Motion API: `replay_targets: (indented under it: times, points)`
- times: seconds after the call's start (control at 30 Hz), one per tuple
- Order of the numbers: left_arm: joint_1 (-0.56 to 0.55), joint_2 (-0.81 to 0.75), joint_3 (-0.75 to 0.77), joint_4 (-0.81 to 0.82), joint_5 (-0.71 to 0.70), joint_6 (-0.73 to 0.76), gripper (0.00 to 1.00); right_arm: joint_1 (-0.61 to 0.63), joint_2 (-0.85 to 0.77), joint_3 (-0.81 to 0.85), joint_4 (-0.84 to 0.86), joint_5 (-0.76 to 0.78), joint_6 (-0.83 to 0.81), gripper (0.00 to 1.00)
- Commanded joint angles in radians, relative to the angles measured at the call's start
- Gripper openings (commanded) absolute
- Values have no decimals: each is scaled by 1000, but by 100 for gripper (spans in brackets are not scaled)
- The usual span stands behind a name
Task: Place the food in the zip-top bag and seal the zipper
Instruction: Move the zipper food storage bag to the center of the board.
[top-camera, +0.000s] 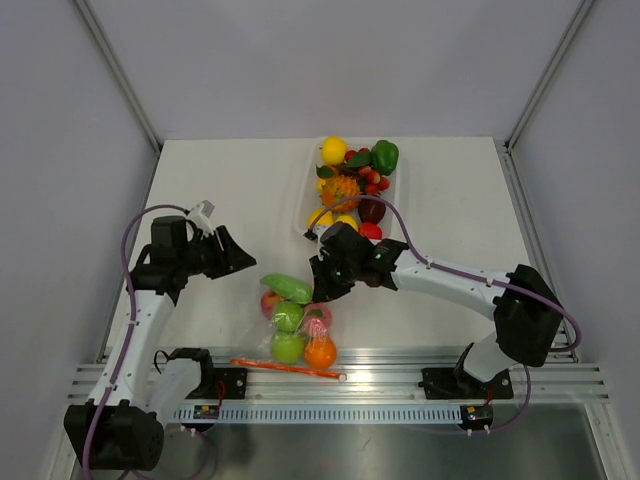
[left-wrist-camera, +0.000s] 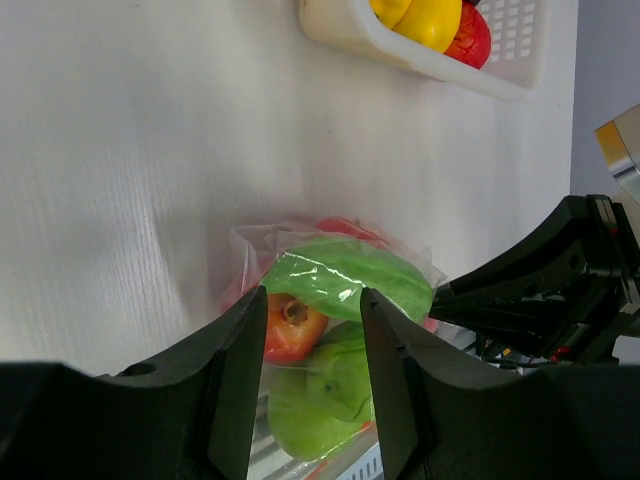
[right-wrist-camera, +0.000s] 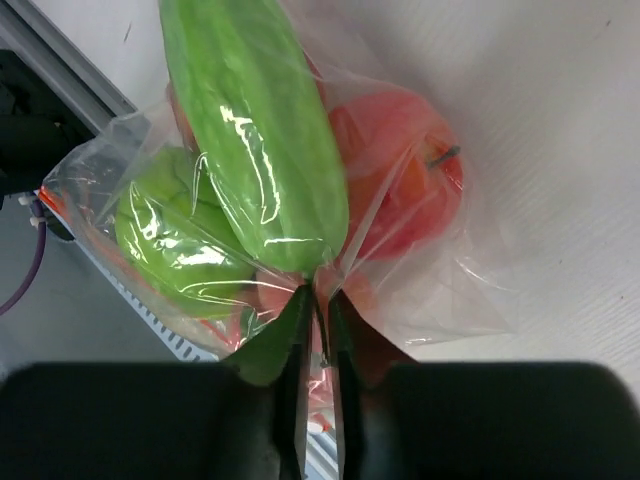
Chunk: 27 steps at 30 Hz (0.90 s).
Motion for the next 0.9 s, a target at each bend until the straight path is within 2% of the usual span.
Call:
replay_targets:
  times: [0.0,0.07,0.27,0.53,0.57,0.6,0.67,0.7,0.73,0.87]
  points:
    - [-4,8,36,49,12,-5,45,1,3,41,47,60,15,9]
    - [-4,17,44,60,12,-5,45,1,9,60,49,75,20,0]
    - [-4,39,62,72,1,-1,45,-8,46,152,49,186,28,0]
    - [-4,37,107,43,-19,20,45,-85,131,305,49,207,-41,0]
    - [-4,37,114,37,-27,24,45,-86,141,320,25,207,-63,4]
    - [-4,36,117,32,-30,27,46,-86,162,355,3,200,-75,28]
    - [-4,37,119,29,-30,28,47,-85,170,377,-38,192,-98,61]
    - [-4,36,120,29,-30,27,49,-86,167,380,-42,189,-100,72]
    - [-4,34,119,29,-30,28,50,-86,142,370,-43,198,-103,81]
    - [-4,29,134,26,-33,36,62,-86,55,334,-68,301,-97,91]
